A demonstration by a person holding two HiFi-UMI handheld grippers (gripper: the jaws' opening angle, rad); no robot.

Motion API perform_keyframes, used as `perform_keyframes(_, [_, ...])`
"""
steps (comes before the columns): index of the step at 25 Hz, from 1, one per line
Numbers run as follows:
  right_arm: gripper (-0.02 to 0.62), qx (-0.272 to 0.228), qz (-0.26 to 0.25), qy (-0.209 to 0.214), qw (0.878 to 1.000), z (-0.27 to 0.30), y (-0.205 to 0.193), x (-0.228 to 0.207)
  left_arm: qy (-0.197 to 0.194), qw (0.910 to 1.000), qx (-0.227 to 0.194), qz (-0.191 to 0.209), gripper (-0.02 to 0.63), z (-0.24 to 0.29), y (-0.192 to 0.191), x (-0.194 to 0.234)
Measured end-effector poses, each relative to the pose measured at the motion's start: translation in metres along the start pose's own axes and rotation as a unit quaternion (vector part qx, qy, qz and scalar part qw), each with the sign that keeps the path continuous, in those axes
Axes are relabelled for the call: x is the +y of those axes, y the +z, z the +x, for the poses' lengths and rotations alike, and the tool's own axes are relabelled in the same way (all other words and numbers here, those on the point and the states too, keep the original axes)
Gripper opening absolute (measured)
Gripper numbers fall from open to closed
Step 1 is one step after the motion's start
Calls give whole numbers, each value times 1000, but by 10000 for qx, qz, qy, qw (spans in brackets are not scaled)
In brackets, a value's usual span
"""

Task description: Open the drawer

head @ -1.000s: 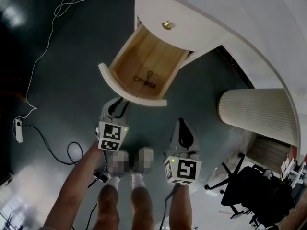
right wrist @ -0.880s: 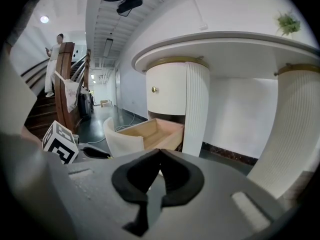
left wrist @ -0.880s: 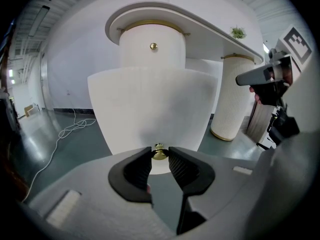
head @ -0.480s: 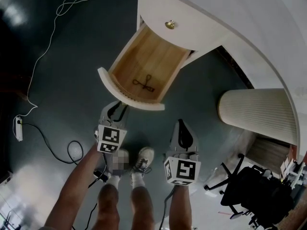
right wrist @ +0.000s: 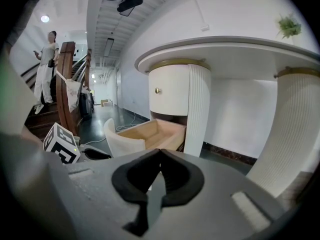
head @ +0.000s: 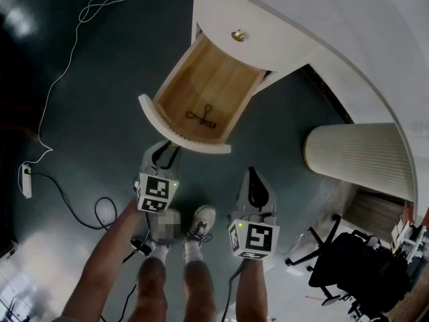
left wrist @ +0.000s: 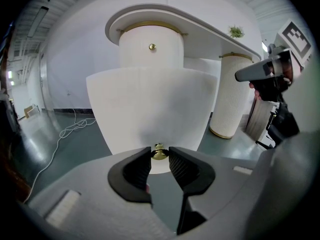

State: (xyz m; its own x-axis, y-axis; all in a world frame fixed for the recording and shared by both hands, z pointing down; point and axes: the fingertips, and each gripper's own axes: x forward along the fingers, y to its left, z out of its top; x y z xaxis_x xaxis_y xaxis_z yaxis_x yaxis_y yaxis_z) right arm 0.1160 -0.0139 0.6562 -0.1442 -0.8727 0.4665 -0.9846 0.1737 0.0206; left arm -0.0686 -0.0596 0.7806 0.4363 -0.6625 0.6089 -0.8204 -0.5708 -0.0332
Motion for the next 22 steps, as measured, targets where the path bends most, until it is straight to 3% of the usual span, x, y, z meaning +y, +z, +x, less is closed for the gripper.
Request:
perform_keyframes(2, [3,7,-7,0,10000,0,2,1,-151,9999,80,10,139,-1,-1,-4])
perform_keyframes(6, [2,-7,-24,11,10000,2,11,3,-436,9990,36,-74,289,-2,7,-10])
perform_keyframes(16, [2,52,-124,24,9999,-9,38,3,-418,9989,51,-189,298,-30,31,-12])
perform_keyframes(22, [2,27,-149,43,9999,-22,82,3,-419,9989,-5,-231,296,-68,72,-9])
